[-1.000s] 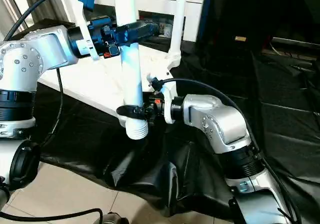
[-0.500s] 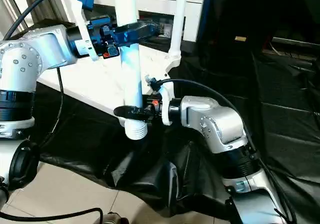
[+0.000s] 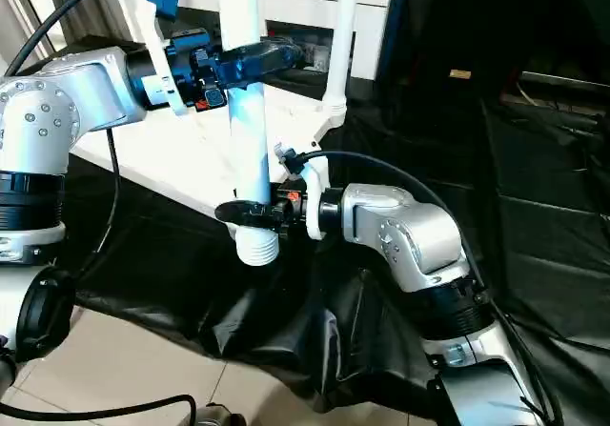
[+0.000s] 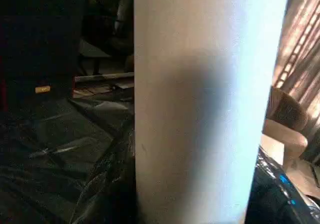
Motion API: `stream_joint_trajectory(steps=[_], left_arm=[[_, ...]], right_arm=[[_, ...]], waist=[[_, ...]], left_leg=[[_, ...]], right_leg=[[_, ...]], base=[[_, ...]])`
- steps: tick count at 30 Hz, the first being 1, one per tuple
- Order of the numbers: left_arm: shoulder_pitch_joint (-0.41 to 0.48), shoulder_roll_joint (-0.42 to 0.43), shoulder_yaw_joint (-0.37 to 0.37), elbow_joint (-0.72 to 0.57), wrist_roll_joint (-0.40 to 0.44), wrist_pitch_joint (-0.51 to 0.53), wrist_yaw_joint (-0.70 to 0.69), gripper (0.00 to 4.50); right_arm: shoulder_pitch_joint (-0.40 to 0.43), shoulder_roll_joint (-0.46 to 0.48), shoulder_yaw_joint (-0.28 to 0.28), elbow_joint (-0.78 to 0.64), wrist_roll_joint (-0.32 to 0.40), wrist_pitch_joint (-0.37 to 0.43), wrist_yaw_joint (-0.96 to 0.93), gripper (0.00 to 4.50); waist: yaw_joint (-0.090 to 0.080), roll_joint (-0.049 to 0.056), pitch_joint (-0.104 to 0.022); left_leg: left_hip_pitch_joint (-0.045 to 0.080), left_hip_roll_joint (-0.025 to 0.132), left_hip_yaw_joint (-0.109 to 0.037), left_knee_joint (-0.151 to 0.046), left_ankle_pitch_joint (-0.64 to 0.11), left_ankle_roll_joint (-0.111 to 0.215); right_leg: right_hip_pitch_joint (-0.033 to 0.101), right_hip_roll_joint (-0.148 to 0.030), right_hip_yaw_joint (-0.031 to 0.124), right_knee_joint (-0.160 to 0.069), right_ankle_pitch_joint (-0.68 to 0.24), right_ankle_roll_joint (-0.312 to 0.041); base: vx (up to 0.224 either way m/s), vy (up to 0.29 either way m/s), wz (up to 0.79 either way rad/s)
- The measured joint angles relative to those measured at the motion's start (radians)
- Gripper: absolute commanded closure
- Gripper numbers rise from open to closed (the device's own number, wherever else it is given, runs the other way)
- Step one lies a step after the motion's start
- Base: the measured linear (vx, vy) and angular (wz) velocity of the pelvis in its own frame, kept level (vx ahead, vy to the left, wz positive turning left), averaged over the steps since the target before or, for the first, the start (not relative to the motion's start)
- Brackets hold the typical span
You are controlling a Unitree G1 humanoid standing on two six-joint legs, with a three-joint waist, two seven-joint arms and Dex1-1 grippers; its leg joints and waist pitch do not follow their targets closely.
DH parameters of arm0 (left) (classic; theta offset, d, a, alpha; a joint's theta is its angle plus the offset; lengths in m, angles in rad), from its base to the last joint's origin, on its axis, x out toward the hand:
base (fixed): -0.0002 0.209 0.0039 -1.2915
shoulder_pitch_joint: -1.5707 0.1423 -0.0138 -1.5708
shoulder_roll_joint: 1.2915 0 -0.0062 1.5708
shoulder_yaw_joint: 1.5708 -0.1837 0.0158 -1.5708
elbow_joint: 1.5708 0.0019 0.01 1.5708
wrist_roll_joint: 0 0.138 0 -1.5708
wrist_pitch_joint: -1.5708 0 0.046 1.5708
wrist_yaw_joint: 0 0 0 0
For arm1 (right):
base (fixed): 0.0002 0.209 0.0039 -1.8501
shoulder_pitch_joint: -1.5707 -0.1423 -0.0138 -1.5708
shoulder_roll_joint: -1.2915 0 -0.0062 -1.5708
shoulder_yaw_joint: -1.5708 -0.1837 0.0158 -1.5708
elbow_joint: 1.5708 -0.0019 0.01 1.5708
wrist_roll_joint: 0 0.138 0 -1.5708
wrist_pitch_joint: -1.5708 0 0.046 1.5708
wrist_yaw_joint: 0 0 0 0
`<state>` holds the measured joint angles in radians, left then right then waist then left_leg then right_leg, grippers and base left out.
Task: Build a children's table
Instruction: Pick table leg
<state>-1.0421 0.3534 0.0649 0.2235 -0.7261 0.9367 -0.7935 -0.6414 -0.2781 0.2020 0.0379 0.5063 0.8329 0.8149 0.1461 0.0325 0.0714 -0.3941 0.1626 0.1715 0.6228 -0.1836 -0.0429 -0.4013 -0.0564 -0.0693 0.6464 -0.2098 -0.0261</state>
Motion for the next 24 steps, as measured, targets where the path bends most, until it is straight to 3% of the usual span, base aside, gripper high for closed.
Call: stream_joint_trajectory(steps=[2, 4, 6, 10, 11, 14, 18, 22, 24], left_arm=[[0.0, -0.008, 0.019, 0.018, -0.009, 0.005, 0.002, 2.12], [0.0, -0.021, 0.043, 0.025, -0.03, 0.016, 0.007, 2.08], [0.0, -0.038, 0.075, 0.029, -0.058, 0.023, 0.024, 1.68], [-0.001, -0.065, 0.158, 0.039, -0.109, 0.007, 0.048, 1.48], [-0.001, -0.085, 0.188, 0.045, -0.115, -0.031, 0.058, 1.24], [0.004, -0.151, 0.256, 0.057, -0.149, -0.137, 0.072, 1.2], [0.033, -0.236, 0.332, 0.057, -0.235, -0.192, 0.08, 1.2], [0.051, -0.322, 0.445, 0.056, -0.363, -0.229, 0.131, 1.2], [0.06, -0.337, 0.484, 0.034, -0.383, -0.284, 0.194, 1.2]], right_arm=[[0.0, 0.0, 0.0, 0.0, -0.001, -0.005, -0.001, 2.6], [0.0, 0.0, -0.004, -0.001, 0.0, -0.012, -0.001, 2.61], [0.002, 0.004, -0.014, -0.005, 0.001, -0.018, -0.004, 2.62], [0.024, 0.026, -0.061, -0.005, 0.007, -0.038, -0.029, 2.63], [0.028, 0.037, -0.082, -0.005, 0.015, -0.046, -0.034, 2.63], [0.031, 0.076, -0.128, -0.009, 0.056, -0.07, -0.048, 2.64], [0.042, 0.107, -0.173, -0.026, 0.089, -0.094, -0.07, 2.64], [0.048, 0.131, -0.211, -0.027, 0.091, -0.105, -0.107, 2.64], [0.049, 0.14, -0.218, -0.025, 0.05, -0.152, -0.183, 2.64]], waist=[[0.0, 0.0, 0.0], [0.0, 0.0, 0.0], [0.0, 0.0, 0.0], [0.001, 0.001, 0.0], [0.002, 0.001, 0.0], [0.004, 0.003, -0.001], [0.006, 0.006, -0.001], [0.006, 0.007, -0.001], [0.003, 0.008, -0.001]], left_leg=[[0.0, 0.0, 0.0, 0.0, 0.0, 0.0], [0.0, 0.0, 0.0, 0.0, 0.0, 0.0], [0.0, 0.0, 0.0, 0.0, 0.0, 0.0], [0.0, 0.0, 0.0, 0.0, 0.0, 0.0], [0.0, 0.0, 0.0, 0.0, 0.0, 0.0], [0.0, 0.0, 0.0, 0.0, 0.0, 0.0], [0.0, 0.0, 0.0, 0.0, 0.0, 0.0], [0.0, 0.0, 0.0, 0.001, 0.0, 0.0], [0.0, 0.0, 0.0, 0.0, 0.0, 0.0]], right_leg=[[0.0, 0.0, 0.0, 0.0, 0.0, 0.0], [0.0, 0.0, 0.0, 0.0, 0.0, 0.0], [0.0, 0.0, 0.0, 0.0, 0.0, 0.0], [0.0, 0.0, 0.0, 0.0, 0.0, 0.0], [0.0, 0.0, 0.0, 0.0, 0.0, -0.001], [0.0, 0.0, 0.0, 0.0, 0.001, -0.001], [0.0, 0.0, -0.001, 0.0, 0.001, -0.001], [0.0, 0.0, -0.001, 0.0, 0.001, -0.001], [0.0, 0.0, -0.001, 0.0, 0.001, -0.002]], base=[[0.0, 0.0, 0.0], [0.0, 0.0, 0.0], [0.0, 0.0, 0.0], [0.0, 0.0, 0.0], [0.0, 0.0, 0.0], [0.0, 0.0, 0.0], [0.0, 0.0, 0.0], [0.0, 0.0, 0.0], [0.0, 0.0, 0.0]])
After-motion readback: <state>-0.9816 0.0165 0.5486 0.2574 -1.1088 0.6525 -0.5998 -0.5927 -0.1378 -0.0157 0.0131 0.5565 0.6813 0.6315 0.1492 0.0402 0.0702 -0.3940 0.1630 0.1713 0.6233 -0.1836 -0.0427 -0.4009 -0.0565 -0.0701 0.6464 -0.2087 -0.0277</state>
